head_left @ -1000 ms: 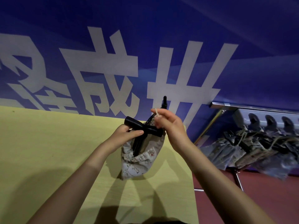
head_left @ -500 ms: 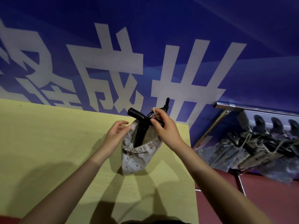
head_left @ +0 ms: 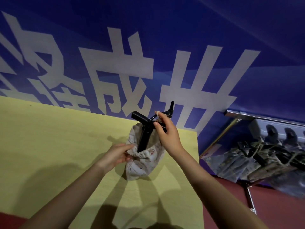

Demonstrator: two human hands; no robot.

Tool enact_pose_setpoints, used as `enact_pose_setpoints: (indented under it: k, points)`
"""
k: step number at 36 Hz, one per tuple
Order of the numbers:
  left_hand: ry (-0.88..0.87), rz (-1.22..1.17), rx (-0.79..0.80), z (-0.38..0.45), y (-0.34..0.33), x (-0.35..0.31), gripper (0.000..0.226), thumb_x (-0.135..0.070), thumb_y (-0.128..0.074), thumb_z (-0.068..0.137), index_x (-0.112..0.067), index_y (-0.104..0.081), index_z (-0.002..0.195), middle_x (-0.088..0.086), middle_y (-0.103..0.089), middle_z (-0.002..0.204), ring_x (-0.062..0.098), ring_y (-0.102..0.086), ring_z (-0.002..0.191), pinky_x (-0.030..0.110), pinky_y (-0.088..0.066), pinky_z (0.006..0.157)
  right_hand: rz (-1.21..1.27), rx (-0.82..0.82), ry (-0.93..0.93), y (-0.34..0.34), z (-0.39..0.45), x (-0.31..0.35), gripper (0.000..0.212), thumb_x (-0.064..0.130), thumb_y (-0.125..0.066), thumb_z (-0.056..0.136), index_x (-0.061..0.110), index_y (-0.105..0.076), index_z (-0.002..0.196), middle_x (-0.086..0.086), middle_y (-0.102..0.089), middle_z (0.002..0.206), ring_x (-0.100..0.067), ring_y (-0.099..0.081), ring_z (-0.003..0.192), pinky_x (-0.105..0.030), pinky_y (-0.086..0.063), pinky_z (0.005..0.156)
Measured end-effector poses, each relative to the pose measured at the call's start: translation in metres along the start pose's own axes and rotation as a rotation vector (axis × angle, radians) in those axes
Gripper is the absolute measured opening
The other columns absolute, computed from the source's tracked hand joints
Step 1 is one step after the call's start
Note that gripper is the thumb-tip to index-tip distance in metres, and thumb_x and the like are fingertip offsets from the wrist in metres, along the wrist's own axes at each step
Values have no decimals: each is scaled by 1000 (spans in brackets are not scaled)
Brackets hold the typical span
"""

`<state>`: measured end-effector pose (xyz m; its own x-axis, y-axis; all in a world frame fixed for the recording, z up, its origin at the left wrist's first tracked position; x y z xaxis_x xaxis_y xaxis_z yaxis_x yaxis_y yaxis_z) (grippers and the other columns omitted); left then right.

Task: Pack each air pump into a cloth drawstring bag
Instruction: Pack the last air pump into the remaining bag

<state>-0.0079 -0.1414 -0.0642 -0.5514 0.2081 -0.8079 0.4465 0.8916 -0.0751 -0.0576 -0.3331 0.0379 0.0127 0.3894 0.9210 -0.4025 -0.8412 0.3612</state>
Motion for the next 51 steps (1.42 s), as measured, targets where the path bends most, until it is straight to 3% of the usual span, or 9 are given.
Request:
enact_pose_setpoints:
  k: [5, 8, 13, 19, 25, 30, 40, 46, 51]
  points:
    - [-78, -369, 7, -2, 5, -32, 20, -17, -53, 97, -4, -66, 104, 14, -68, 98, 21, -65, 86, 30, -52, 75, -20, 2, 4, 4, -3, -2, 40, 25, -53, 98, 27, -49, 138, 21, -50, 122, 23, -44, 105, 1, -36, 87]
    - [-152, -361, 78, -11, 4, -57, 20, -17, -51, 97, -6, -66, 105, 9, -73, 99, 16, -68, 92, 29, -51, 78, -57, 0, 20, 7, -4, -3, 41, 26, -53, 98, 26, -48, 139, 22, -48, 125, 15, -42, 111, 3, -33, 87]
    - [-259, -68, 8, -21, 9, -72, 12, -6, -58, 92, -5, -67, 84, 9, -64, 78, 18, -59, 73, 26, -49, 69, -81, -17, 19, 12, -5, -8, 41, 25, -52, 98, 26, -48, 139, 19, -49, 129, 8, -41, 118, 3, -32, 89]
    - [-403, 545, -236, -32, 22, -88, 19, -18, -65, 90, -6, -68, 75, 6, -66, 67, 13, -61, 60, 19, -48, 59, -104, -23, 7, 21, -5, -14, 40, 24, -54, 97, 26, -50, 138, 19, -51, 125, 10, -43, 113, 2, -32, 87]
    - [-361, -9, -99, -36, 21, -103, 17, -17, -56, 95, -7, -68, 87, 5, -66, 83, 15, -62, 80, 28, -49, 78, -100, 62, 76, 24, -8, -8, 40, 22, -55, 97, 24, -51, 137, 25, -52, 122, 24, -44, 110, 0, -36, 88]
    - [-245, -353, 21, -30, 6, -108, 15, -19, -52, 97, -13, -61, 86, 0, -63, 79, 12, -59, 76, 25, -46, 74, -220, 168, 205, 28, -3, 12, 39, 23, -56, 97, 27, -53, 136, 15, -58, 127, 12, -50, 115, -4, -37, 94]
    - [-447, -51, 191, -47, -35, -124, 27, -12, -45, 99, -4, -67, 112, -6, -43, 62, 7, -50, 63, 17, -46, 67, -472, 233, 362, 44, -9, 24, 37, 26, -53, 97, 22, -55, 134, 3, -64, 124, -15, -62, 110, -35, -52, 88]
    - [-612, -11, 139, -58, -53, -144, 30, -8, -44, 99, 17, -60, 102, -7, -61, 67, 7, -63, 85, 27, -46, 87, -456, 223, 371, 59, -25, 28, 37, 28, -52, 96, 20, -57, 132, 2, -65, 121, -16, -63, 105, -31, -53, 83]
    - [-626, -133, 176, -64, -86, -142, 24, -6, -42, 98, 1, -64, 97, -8, -65, 72, 7, -60, 77, 23, -45, 85, -414, 195, 371, 85, -40, 28, 42, 38, -48, 94, 20, -57, 131, 4, -66, 118, -15, -64, 103, -38, -54, 81]
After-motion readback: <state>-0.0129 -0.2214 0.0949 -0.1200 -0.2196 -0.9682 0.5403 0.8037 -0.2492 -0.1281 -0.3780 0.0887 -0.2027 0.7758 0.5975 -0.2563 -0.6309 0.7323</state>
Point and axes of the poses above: each hand's wrist, its own z-axis towards the middle knuckle, its own y-axis out of the back of the hand, x = y × z, the point moved 6 cm from there along z, towards the middle knuckle
